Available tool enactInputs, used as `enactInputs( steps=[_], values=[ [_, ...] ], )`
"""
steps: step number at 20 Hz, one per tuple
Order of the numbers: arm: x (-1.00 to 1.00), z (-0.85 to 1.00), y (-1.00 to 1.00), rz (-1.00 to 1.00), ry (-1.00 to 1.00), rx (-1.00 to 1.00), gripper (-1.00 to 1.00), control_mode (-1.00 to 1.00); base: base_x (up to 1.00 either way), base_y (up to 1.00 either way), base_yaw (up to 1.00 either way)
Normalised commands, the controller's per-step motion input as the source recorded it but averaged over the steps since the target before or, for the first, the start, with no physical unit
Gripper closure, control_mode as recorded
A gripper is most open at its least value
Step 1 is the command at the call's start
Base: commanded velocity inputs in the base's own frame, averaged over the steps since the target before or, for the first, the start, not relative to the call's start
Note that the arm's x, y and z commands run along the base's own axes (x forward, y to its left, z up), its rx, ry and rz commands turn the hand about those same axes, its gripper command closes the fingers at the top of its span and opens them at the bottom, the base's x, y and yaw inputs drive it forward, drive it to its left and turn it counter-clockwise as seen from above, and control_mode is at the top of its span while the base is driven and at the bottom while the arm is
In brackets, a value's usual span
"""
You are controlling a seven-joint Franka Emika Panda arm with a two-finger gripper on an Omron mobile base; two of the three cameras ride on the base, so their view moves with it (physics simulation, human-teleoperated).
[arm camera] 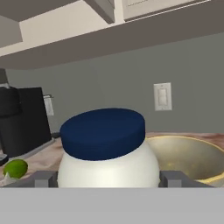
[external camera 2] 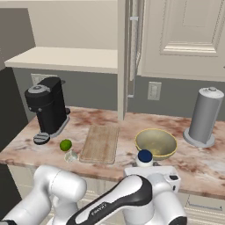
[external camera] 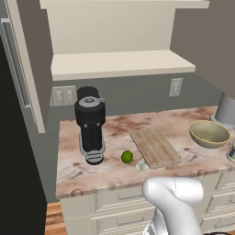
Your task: Open the cabinet. Place the bowl and condiment on the counter. Then place the lime and garlic on the cutting board.
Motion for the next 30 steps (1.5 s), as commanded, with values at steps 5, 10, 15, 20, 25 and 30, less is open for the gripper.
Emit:
enactInputs(
  steps=[5, 10, 15, 20, 25, 30],
  values=[
    [0.20, -0.19, -0.02, 0.00, 0.00, 0.00, 1.00, -1.00, 0.00, 0.00, 0.00],
    [0.19, -0.20, -0.04, 0.00, 0.00, 0.00, 1.00, -1.00, 0.00, 0.00, 0.00],
    [0.17, -0.16, -0.04, 0.00, 0.00, 0.00, 1.00, -1.00, 0.00, 0.00, 0.00],
    [0.14, -0.15, -0.04, 0.00, 0.00, 0.00, 1.00, -1.00, 0.00, 0.00, 0.00],
    [0.13, -0.15, -0.04, 0.00, 0.00, 0.00, 1.00, -1.00, 0.00, 0.00, 0.00],
    [0.15, -0.15, -0.02, 0.00, 0.00, 0.00, 1.00, -1.00, 0.00, 0.00, 0.00]
  ],
)
